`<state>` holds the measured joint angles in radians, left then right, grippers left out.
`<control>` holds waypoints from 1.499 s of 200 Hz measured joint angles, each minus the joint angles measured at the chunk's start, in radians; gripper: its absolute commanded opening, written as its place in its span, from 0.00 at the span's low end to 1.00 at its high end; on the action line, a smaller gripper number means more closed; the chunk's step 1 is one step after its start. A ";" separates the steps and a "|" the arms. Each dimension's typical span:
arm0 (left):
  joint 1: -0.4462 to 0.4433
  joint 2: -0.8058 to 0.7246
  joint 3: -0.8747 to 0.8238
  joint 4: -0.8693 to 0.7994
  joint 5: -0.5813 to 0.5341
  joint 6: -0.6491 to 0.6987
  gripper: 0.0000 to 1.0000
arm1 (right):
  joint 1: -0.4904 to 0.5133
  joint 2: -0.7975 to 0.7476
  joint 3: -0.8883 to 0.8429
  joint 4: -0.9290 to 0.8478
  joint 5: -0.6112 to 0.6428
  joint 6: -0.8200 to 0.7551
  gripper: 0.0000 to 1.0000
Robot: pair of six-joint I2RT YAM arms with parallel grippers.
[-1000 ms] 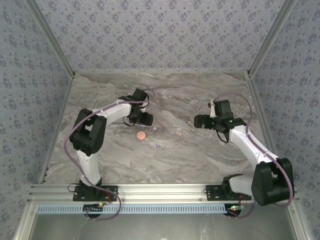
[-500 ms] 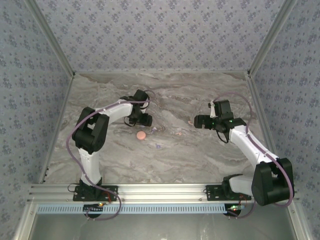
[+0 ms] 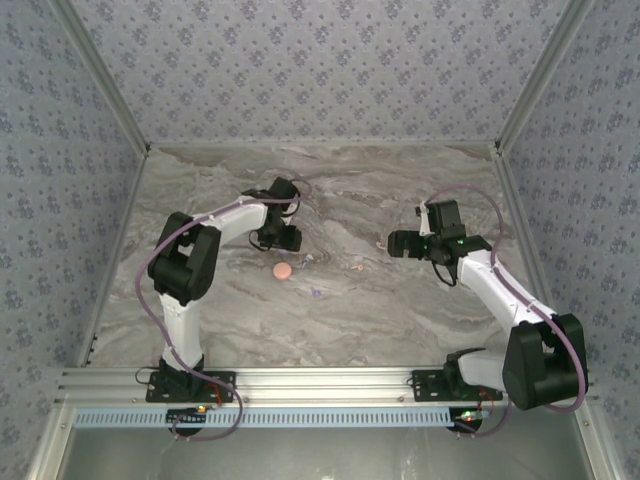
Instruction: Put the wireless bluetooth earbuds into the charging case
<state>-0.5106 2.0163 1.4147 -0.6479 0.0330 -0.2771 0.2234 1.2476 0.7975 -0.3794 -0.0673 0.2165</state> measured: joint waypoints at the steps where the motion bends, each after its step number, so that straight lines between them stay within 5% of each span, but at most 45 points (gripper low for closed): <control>1: 0.000 0.001 0.002 -0.001 0.000 0.001 0.54 | 0.000 0.000 0.000 0.000 0.000 0.000 1.00; 176: -0.101 0.369 0.597 -0.122 0.074 0.172 0.58 | -0.001 0.024 -0.002 -0.008 0.018 0.002 1.00; 241: -0.116 0.363 0.594 -0.127 0.074 0.189 0.77 | -0.001 0.101 0.001 -0.005 -0.043 0.005 1.00; 300: -0.103 0.164 0.327 -0.082 0.089 0.154 0.73 | 0.014 0.301 0.162 -0.006 -0.157 0.005 1.00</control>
<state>-0.6132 2.1807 1.7420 -0.7303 0.1219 -0.1230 0.2379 1.5482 0.9596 -0.3855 -0.2241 0.2211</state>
